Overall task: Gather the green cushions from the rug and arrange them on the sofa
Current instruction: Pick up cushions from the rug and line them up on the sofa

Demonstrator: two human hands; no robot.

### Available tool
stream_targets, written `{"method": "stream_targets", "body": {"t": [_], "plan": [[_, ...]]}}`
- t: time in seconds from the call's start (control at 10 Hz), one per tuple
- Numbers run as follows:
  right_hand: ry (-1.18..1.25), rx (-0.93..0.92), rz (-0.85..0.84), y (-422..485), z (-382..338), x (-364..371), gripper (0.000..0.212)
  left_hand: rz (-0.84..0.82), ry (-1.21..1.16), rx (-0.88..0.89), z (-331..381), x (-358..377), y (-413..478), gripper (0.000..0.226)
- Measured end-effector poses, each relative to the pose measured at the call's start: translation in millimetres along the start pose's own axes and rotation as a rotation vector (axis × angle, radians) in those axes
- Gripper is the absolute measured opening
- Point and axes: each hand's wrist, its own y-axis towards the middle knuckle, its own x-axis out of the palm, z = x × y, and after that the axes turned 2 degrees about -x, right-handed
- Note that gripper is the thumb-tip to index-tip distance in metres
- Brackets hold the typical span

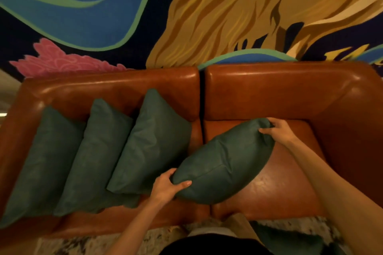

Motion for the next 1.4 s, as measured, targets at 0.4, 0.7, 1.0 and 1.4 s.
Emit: {"method": "stream_targets", "body": {"t": [0.4, 0.7, 1.0, 1.4], "plan": [[-0.177, -0.115, -0.222, 190, -16, 7, 0.049, 0.137, -0.262, -0.238, 39, 92, 21, 0.054], [-0.258, -0.247, -0.279, 217, -43, 30, 0.028, 0.266, -0.234, -0.301, 50, 78, 39, 0.021], [-0.269, -0.323, -0.217, 198, -100, 92, 0.044, 0.252, -0.075, -0.396, 20, 51, 58, 0.038], [-0.442, -0.236, -0.396, 71, 11, 156, 0.089, 0.105, -0.102, -0.487, -41, 2, 93, 0.09]]}}
